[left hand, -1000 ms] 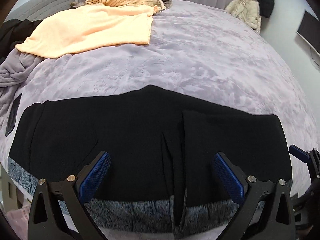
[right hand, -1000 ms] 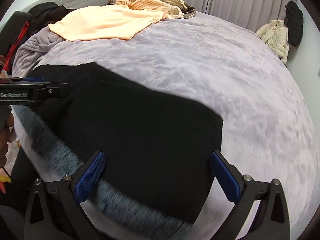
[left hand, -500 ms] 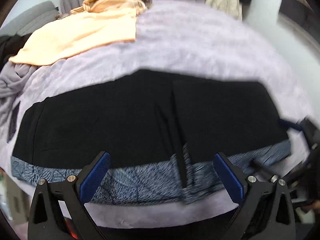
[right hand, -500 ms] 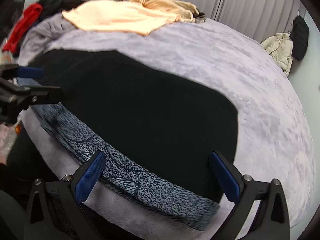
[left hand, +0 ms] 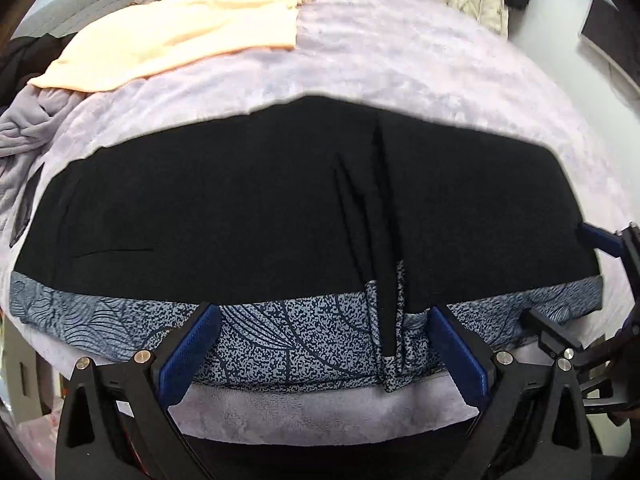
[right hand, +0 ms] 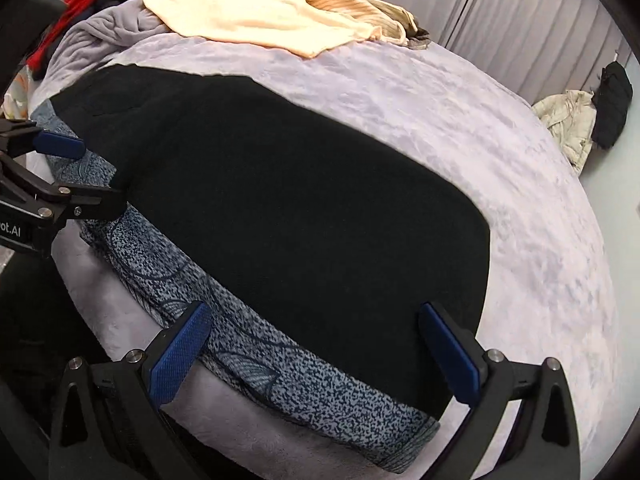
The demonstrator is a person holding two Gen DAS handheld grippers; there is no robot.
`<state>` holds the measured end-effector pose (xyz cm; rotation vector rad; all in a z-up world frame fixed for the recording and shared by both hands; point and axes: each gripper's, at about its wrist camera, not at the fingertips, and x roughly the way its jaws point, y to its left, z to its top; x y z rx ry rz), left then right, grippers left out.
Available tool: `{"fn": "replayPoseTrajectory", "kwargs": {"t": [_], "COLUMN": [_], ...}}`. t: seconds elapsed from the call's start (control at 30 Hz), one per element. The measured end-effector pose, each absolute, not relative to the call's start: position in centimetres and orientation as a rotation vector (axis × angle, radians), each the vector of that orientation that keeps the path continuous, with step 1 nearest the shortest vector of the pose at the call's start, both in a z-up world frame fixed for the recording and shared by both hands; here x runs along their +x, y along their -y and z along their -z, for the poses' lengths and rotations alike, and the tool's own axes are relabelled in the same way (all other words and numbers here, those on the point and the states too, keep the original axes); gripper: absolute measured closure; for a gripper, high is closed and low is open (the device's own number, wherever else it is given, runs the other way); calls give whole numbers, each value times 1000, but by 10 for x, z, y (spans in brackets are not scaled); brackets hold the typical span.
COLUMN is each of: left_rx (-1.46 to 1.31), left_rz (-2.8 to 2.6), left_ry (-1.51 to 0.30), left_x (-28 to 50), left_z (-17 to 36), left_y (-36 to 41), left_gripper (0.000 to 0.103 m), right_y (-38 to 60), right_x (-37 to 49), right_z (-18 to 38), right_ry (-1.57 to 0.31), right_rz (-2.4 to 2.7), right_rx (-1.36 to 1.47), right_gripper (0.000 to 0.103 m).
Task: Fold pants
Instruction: 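Flatten the folded pants with both grippers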
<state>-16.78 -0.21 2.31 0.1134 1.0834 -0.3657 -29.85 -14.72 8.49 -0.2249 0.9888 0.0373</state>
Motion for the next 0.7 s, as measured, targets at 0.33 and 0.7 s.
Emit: {"fn": "replayPoseTrajectory", "kwargs": {"t": [0.33, 0.7], "left_rx": [137, -117], "left_rz": [230, 13], "left_ry": [-1076, -1126], "left_x": [-161, -140], "left_z": [-3, -19], "left_y": [-22, -91], "left_gripper": [0, 0], "right_y": [126, 95], "right_x": [-207, -193], "right_z": [-99, -105], "right_ry": [-963, -992], "right_rz": [-132, -288], "right_rx": [-180, -65], "right_gripper": [0, 0]}}
